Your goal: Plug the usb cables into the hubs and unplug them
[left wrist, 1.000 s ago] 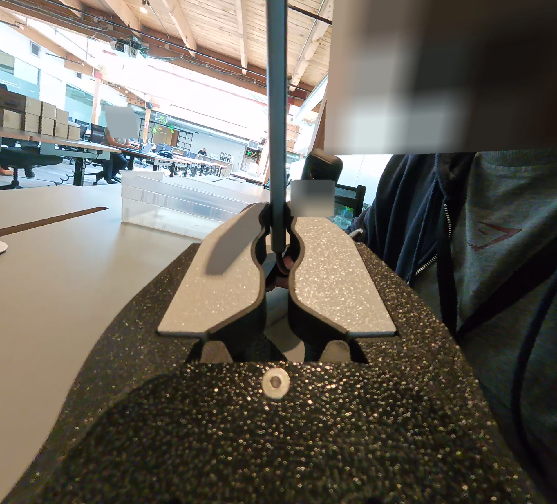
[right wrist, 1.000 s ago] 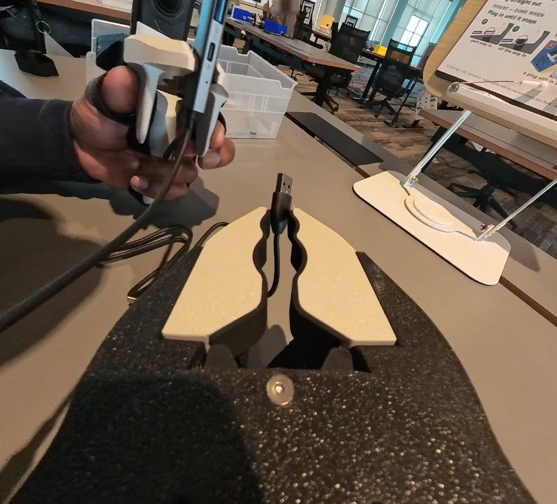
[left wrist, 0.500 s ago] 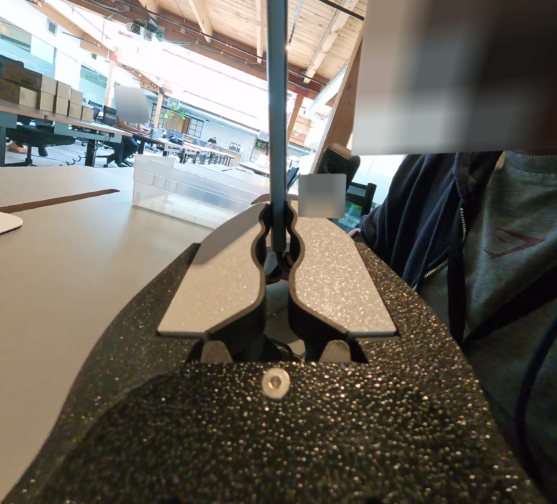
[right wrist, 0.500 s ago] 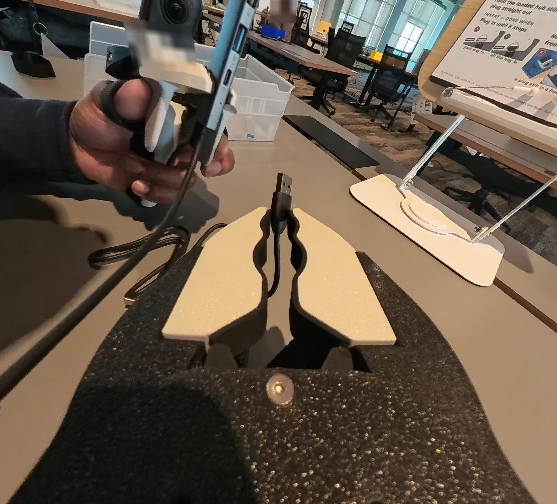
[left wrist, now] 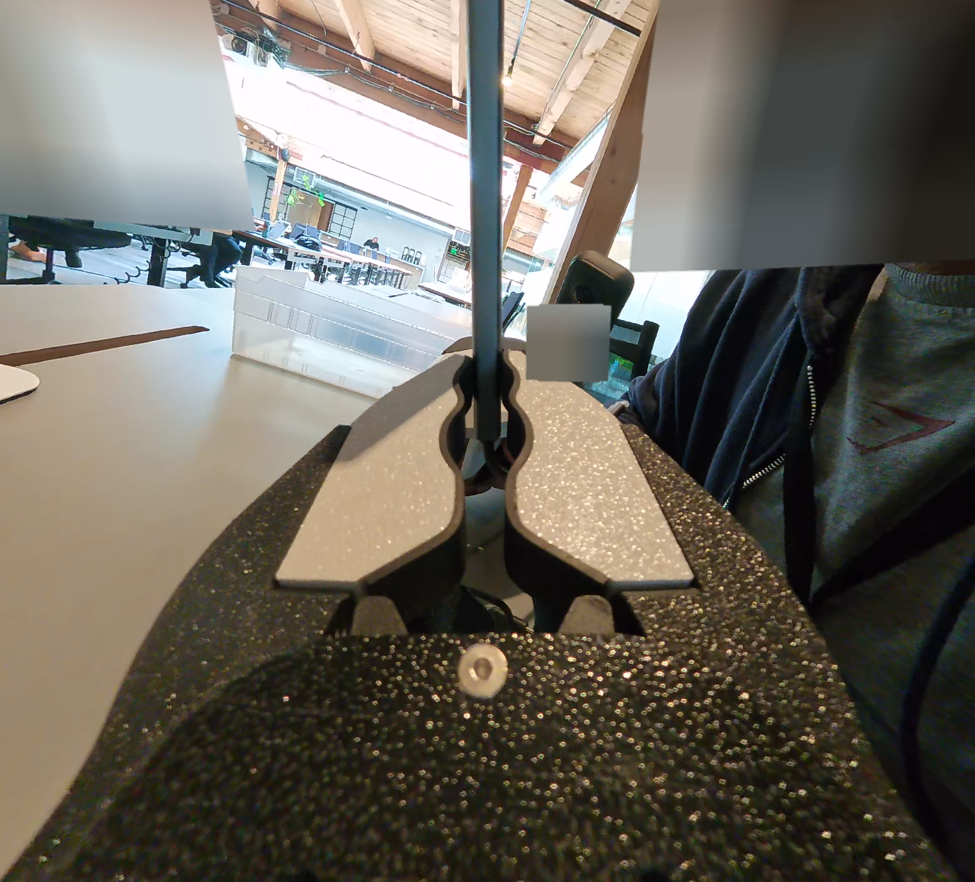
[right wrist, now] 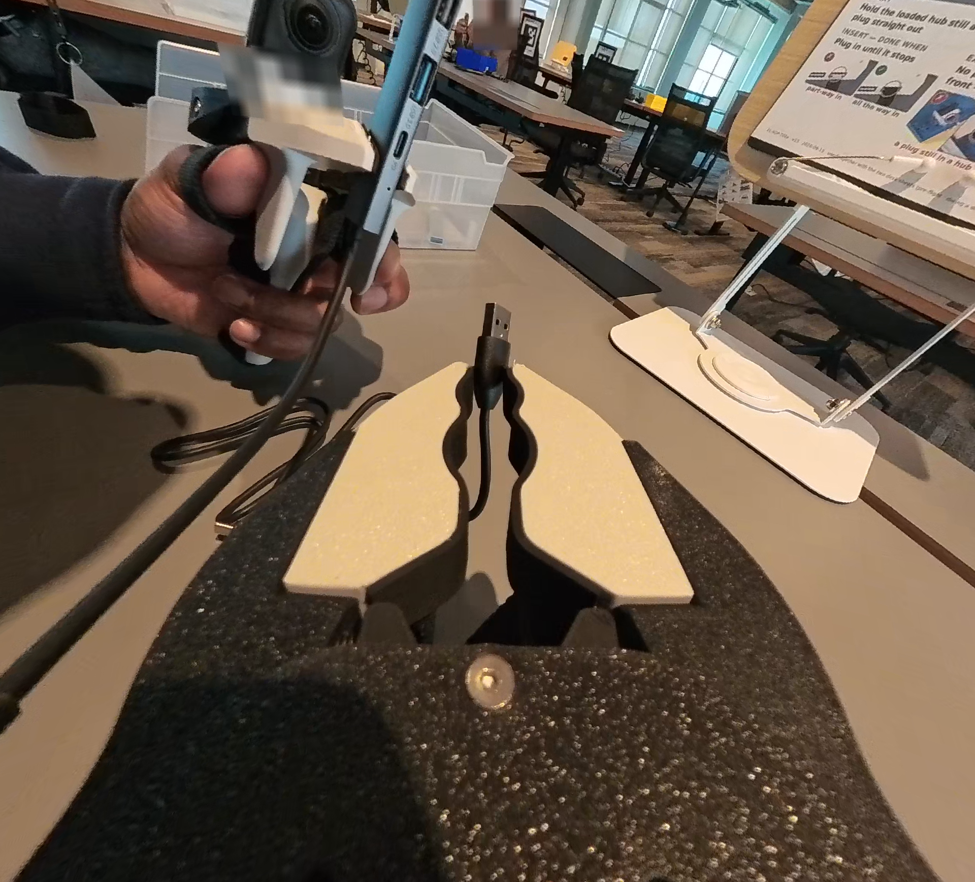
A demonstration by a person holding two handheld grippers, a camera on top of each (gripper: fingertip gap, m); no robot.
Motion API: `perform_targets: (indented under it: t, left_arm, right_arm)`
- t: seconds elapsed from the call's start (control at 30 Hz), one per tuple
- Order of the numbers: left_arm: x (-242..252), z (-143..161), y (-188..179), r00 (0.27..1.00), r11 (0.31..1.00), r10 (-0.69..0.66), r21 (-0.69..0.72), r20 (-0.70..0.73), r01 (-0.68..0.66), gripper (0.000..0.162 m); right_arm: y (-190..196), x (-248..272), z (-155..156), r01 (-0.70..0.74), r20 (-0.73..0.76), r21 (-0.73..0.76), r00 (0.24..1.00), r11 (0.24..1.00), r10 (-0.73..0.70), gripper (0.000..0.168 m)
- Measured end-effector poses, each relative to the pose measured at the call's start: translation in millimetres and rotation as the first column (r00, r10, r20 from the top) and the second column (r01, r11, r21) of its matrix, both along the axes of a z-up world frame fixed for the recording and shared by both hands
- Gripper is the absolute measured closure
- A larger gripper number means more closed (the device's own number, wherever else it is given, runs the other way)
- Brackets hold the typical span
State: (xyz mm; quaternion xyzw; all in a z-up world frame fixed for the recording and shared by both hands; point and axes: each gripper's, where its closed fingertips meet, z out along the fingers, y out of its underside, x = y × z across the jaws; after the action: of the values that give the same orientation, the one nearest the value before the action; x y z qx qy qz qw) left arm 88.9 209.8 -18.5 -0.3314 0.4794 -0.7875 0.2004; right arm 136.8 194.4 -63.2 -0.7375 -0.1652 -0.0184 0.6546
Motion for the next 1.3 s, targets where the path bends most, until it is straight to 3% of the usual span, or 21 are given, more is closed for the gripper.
perform_targets:
  t: [0.2,0.37,0.5,0.8,1.3]
  left_arm:
    - [2,-2,4,0.999,0.998,-0.022,-0.065,-0.039,0.02,0.153]
    - [4,-3,9,0.987,0.959,-0.124,-0.269,-0.102,0.092,0.153]
    - [1,2,13,0.977,0.902,-0.2,-0.404,-0.069,0.156,0.153]
    - [-5,5,-4,0.956,0.888,-0.29,-0.382,-0.034,0.256,0.152]
    - [-8,3,-17,0.94,0.891,-0.338,-0.337,-0.046,0.304,0.152]
  right_arm:
    - [0,2,2,0.003,0.019,0.006,1.0,1.0,-0.003,0.158]
    - [-2,3,8,-0.001,0.04,0.035,0.999,0.999,-0.001,0.158]
    - [-5,1,14,-0.008,0.073,0.064,0.997,0.998,0.003,0.158]
    - [-13,-7,27,-0.04,0.146,0.137,0.989,0.99,0.02,0.158]
    - [-19,-11,36,-0.052,0.208,0.215,0.978,0.975,0.006,0.158]
